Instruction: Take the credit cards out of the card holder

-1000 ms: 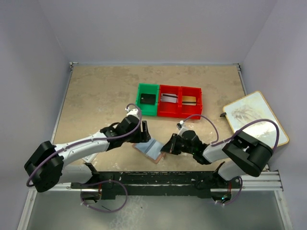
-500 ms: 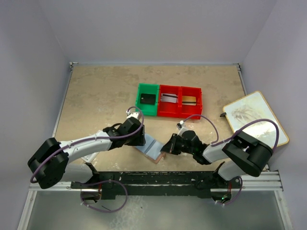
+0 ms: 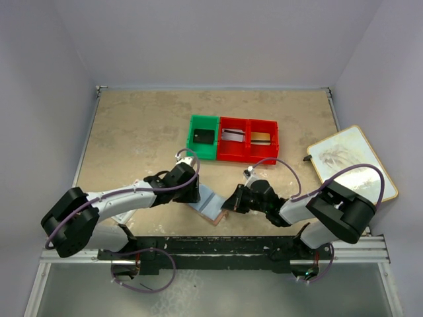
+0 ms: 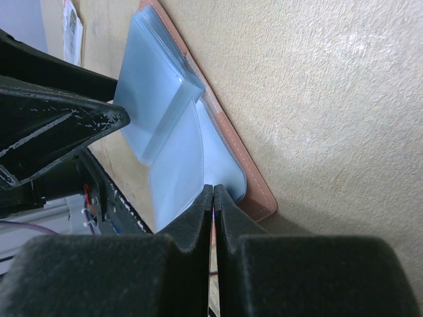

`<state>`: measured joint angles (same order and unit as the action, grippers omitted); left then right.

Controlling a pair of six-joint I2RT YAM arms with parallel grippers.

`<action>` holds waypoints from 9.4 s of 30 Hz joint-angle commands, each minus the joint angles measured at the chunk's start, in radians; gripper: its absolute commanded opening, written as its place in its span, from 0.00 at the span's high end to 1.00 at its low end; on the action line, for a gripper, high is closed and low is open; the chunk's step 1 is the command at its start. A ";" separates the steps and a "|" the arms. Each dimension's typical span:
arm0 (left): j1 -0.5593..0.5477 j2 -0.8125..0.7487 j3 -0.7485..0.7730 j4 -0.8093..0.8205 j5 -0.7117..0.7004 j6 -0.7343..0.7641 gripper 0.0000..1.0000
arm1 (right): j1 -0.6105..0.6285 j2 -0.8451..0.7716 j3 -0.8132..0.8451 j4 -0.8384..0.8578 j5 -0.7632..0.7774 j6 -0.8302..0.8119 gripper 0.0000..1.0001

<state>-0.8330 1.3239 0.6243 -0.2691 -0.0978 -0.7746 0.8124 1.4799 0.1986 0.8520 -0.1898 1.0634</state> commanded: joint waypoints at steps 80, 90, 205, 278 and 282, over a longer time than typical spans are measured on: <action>-0.072 -0.027 -0.059 0.062 -0.098 -0.074 0.59 | 0.002 -0.067 0.090 -0.155 -0.009 -0.020 0.68; -0.074 -0.044 -0.106 0.093 -0.062 -0.145 0.71 | 0.002 -0.134 0.059 -0.193 0.101 0.095 0.67; -0.098 -0.123 -0.160 0.108 -0.082 -0.233 0.78 | 0.096 -0.140 0.177 -0.506 0.159 0.059 0.60; -0.100 -0.115 -0.184 0.127 -0.091 -0.241 0.79 | 0.120 -0.124 0.474 -0.655 0.133 -0.184 0.38; -0.100 -0.118 -0.198 0.136 -0.097 -0.247 0.78 | 0.120 -0.116 0.469 -0.642 0.111 -0.185 0.38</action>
<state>-0.9253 1.2079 0.4568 -0.1631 -0.1890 -1.0122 0.9249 1.3861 0.6327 0.1486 -0.0349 0.8936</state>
